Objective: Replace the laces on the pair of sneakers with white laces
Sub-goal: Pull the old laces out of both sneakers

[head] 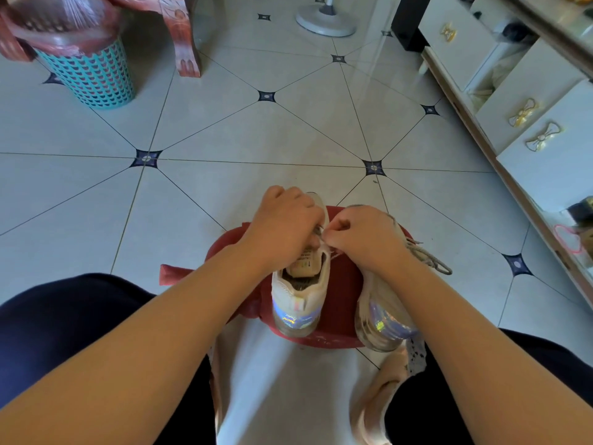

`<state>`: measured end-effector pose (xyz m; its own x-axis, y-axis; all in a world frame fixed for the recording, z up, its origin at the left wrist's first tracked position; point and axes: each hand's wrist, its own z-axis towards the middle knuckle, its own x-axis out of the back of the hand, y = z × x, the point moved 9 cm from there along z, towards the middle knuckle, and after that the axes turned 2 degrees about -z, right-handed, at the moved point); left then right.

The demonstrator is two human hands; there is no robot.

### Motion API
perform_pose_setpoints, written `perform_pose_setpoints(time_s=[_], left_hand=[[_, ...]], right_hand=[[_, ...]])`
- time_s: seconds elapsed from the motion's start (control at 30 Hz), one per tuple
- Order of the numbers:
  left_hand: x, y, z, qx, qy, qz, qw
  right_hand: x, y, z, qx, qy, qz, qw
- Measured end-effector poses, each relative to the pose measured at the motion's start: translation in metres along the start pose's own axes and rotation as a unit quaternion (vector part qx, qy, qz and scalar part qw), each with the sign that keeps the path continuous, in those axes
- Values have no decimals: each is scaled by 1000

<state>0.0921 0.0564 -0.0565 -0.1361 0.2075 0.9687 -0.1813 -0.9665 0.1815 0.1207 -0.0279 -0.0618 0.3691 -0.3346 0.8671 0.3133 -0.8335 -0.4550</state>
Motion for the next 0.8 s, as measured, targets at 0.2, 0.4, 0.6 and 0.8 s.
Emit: perform_pose_setpoints(time_s=[0.2,0.4,0.6,0.8], left_hand=[[19,-44,0,152,32,71,985],[16,-67,-12,189,29,-16,981],[-1,-1,1,12,4,0,1000],[8,-28,3,96,12,68,993]], right_hand=[[2,16,0,-49,-9,53,997],[0,4,-3,7,-6,5,1000],[-3,0,4,9,-5,9,1000],[0,17,2,-41,-10,42,998]])
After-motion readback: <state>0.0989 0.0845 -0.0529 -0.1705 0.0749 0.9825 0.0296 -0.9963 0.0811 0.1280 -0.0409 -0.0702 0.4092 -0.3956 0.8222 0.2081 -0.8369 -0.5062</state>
